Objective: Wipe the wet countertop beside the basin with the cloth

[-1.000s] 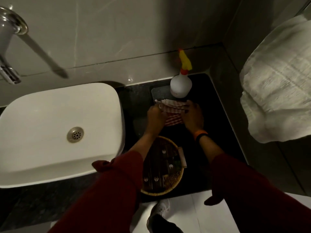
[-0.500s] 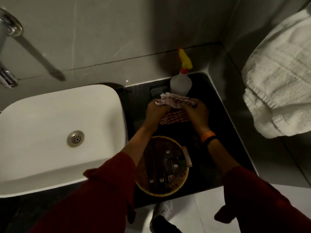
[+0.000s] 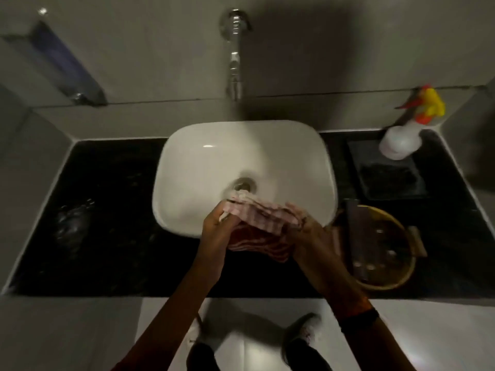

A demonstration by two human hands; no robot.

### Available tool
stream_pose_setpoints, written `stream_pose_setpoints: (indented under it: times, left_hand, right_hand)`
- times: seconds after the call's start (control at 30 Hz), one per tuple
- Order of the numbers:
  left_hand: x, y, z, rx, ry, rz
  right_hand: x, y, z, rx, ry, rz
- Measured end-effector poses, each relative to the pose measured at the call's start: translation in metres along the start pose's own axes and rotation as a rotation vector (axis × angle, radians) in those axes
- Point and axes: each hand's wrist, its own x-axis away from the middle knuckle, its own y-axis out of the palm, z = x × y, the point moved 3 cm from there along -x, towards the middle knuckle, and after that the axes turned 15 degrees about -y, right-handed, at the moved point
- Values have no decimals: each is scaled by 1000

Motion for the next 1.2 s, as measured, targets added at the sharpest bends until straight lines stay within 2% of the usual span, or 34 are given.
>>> stream_pose_setpoints:
  times: [0.07, 0.13, 0.27, 0.37, 0.43, 0.7, 0.77, 0.83, 0.9, 1.03, 1.1, 1.2]
  left_hand:
    - [14, -71, 0, 11, -27, 205]
    - [24, -142, -1, -17, -130, 313]
    - [37, -262, -13, 60, -415, 244]
    - [34, -323, -20, 123, -478, 213]
    - [29, -352, -24, 80, -496, 251]
    - [3, -385, -32, -203, -297, 225]
    - [-14, -377, -26, -275, -261, 212]
    - [-32, -369, -23, -353, -239, 213]
    - [-46, -366, -25, -562, -161, 279]
    - [-58, -378, -39, -1146, 163, 494]
    - [-62, -383, -51, -1328, 230, 467]
    - [-68, -394, -75, -1541, 187, 355]
  right_hand:
    - [12, 59, 33, 14, 66, -45]
    - [24, 118, 66, 8, 152, -38]
    - [34, 214, 133, 108, 379, 70]
    - [33, 261, 177, 202, 493, 129]
    - [35, 273, 195, 293, 478, 166]
    - [33, 267, 211, 447, 355, 310]
    - [18, 262, 209, 560, 270, 334]
    - [-1, 256, 207, 789, 176, 337]
    - [-13, 254, 210, 1003, 86, 375]
    - [-8, 286, 250, 1257, 16, 433]
    - [-8, 314, 279, 1210, 38, 416]
    - [-28, 341, 306, 1202, 135, 458]
